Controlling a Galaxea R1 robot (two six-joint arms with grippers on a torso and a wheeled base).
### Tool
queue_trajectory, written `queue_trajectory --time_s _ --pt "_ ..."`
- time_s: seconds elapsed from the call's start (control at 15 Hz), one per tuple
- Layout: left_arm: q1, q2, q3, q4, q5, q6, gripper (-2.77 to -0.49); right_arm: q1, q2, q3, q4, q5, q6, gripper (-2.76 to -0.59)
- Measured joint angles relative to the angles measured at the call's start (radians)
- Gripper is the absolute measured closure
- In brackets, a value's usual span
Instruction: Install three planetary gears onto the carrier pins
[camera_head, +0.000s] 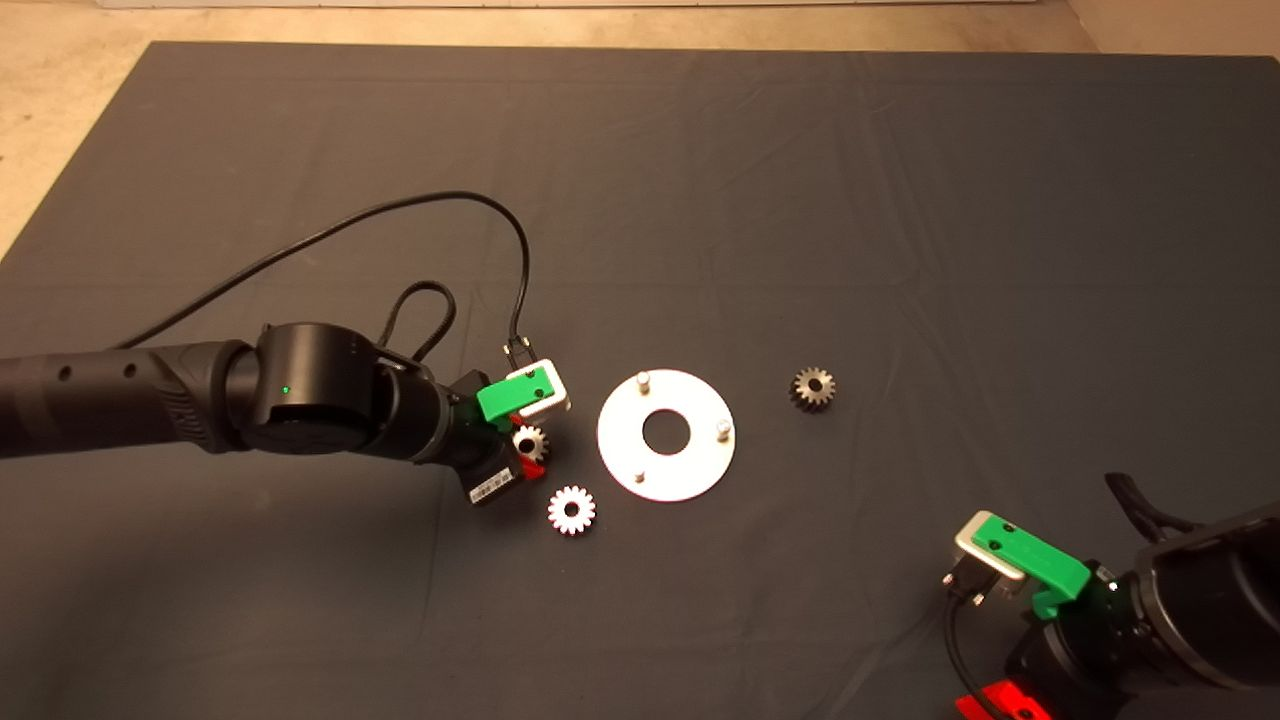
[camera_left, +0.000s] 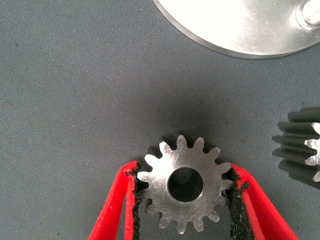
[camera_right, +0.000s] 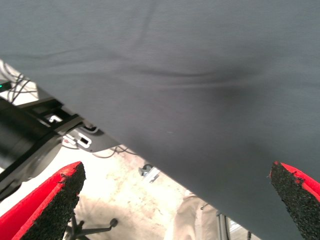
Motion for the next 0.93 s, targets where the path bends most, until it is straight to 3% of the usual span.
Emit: queue_trajectory --time_s 0.2,0.53,0.8,0.93 --pt "-0.008 -0.001 0.002 -0.003 0.008 -0.001 -0.81 0.026 -0.033 0.0 0.005 0.0 -0.018 -2.75" --pt "-0.075 0.0 0.051 -0.003 0.011 -0.029 -0.77 0.033 -0.066 0.0 0.012 -0.001 -0.04 -2.75" --pt "-0.125 0.057 0.058 -0.002 0.018 -0.068 -0.76 0.035 -0.069 0.0 0.013 0.0 -0.044 -2.75" --pt "-0.124 0.101 0.058 -0.005 0.02 -0.068 -0.76 0.035 -0.069 0.0 0.015 0.0 -0.044 -2.75"
